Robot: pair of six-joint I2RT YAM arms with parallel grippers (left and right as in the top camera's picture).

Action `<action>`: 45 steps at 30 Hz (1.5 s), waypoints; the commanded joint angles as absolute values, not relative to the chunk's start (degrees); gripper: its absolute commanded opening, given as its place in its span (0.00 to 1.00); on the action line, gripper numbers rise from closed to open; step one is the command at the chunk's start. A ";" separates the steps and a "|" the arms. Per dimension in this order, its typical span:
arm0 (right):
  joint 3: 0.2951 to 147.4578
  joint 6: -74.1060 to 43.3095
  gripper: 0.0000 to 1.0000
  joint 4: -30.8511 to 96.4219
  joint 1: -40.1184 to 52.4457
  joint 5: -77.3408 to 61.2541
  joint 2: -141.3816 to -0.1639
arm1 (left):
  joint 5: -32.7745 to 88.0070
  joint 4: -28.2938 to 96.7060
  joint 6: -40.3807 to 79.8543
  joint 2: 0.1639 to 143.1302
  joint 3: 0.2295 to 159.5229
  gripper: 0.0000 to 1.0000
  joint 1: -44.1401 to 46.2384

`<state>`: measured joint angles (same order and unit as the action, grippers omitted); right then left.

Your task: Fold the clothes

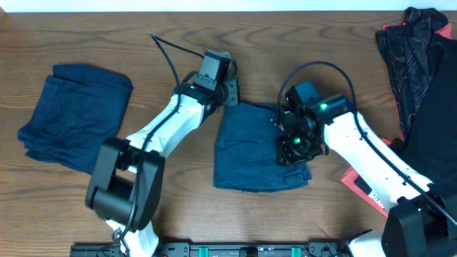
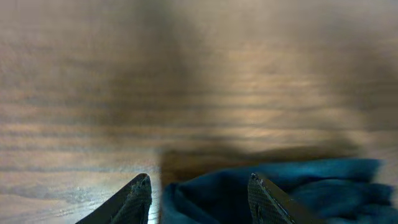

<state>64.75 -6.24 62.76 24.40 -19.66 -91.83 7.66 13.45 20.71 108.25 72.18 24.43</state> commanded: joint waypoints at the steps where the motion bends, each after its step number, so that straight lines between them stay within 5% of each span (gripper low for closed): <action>1: 61.10 -7.27 0.27 61.19 25.32 -22.55 -92.23 | 6.83 14.66 19.73 110.65 72.66 0.52 24.05; 12: 49.67 -7.53 0.32 52.62 25.12 -21.52 -92.25 | 6.79 30.44 19.07 111.92 72.66 0.52 24.05; 23: 47.09 -11.84 0.38 33.23 23.20 2.24 -92.25 | 7.46 56.03 20.14 111.92 72.66 0.42 24.47; 29: 47.13 -9.34 0.38 20.71 23.20 2.11 -92.25 | 7.46 60.84 20.18 111.31 72.66 0.30 25.10; 37: 47.13 -8.38 0.40 21.43 23.24 2.15 -92.25 | 5.93 59.61 20.64 101.19 72.66 0.29 24.71; 38: 47.13 -8.16 0.40 21.43 23.27 2.15 -92.25 | 5.19 59.05 20.62 99.74 72.66 0.31 24.51; 40: 47.13 -8.08 0.40 21.43 23.27 2.15 -92.25 | 3.46 57.74 20.62 96.95 72.66 0.60 23.94; 42: 47.13 -8.08 0.40 21.43 23.27 2.15 -92.25 | 3.33 55.44 20.58 94.76 72.66 0.77 22.96; 45: 47.13 -8.08 0.40 21.43 23.27 2.15 -92.25 | 6.98 51.13 17.08 93.43 72.66 0.86 21.56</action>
<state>47.18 -8.91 21.39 23.68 0.95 -91.90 5.61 52.93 19.99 94.04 72.31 23.03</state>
